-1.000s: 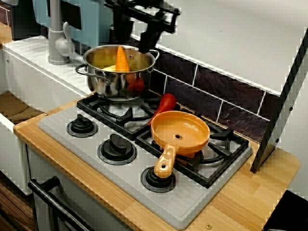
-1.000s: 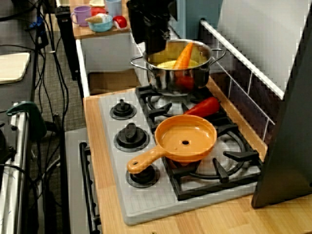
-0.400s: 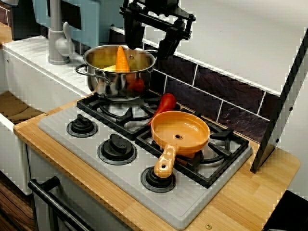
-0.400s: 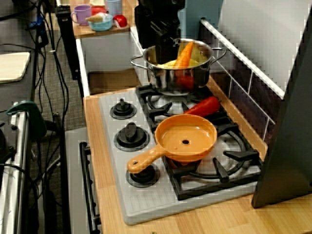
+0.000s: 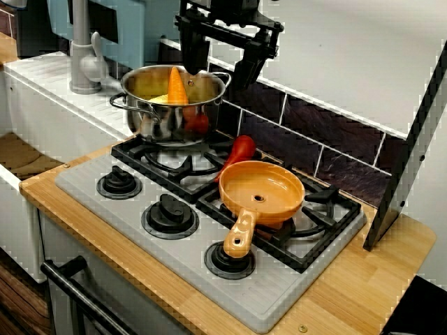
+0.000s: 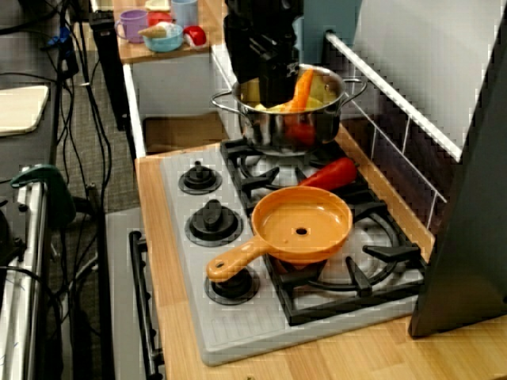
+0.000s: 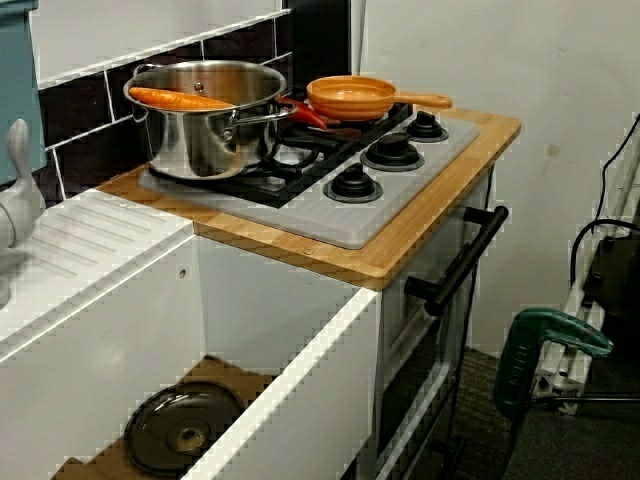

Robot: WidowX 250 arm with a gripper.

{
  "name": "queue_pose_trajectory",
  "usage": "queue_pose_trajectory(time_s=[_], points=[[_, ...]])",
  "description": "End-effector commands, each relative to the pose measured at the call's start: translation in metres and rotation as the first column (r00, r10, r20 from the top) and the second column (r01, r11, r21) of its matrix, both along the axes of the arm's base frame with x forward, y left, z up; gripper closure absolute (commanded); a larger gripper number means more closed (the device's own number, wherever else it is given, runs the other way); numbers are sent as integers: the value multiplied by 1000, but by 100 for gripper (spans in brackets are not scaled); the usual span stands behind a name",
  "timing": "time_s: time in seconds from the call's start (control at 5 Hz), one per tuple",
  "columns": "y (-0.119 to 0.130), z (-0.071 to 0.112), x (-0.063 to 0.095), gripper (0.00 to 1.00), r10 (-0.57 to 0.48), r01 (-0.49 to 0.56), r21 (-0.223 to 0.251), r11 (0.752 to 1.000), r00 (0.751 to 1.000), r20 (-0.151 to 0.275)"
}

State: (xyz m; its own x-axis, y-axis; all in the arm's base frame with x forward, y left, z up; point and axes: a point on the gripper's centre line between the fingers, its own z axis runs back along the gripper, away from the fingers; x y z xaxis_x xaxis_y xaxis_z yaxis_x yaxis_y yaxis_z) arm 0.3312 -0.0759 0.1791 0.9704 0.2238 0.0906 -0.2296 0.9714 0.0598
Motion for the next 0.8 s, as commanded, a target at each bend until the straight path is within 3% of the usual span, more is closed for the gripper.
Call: queue_pose_trajectory(time_s=[0.0, 0.2, 0.6], points=[[4, -9, 27, 0, -139, 156, -102, 982, 978, 157], [5, -15, 39, 0, -121, 137, -101, 985, 981, 151], [2, -29, 57, 0, -74, 101, -124, 987, 977, 202]])
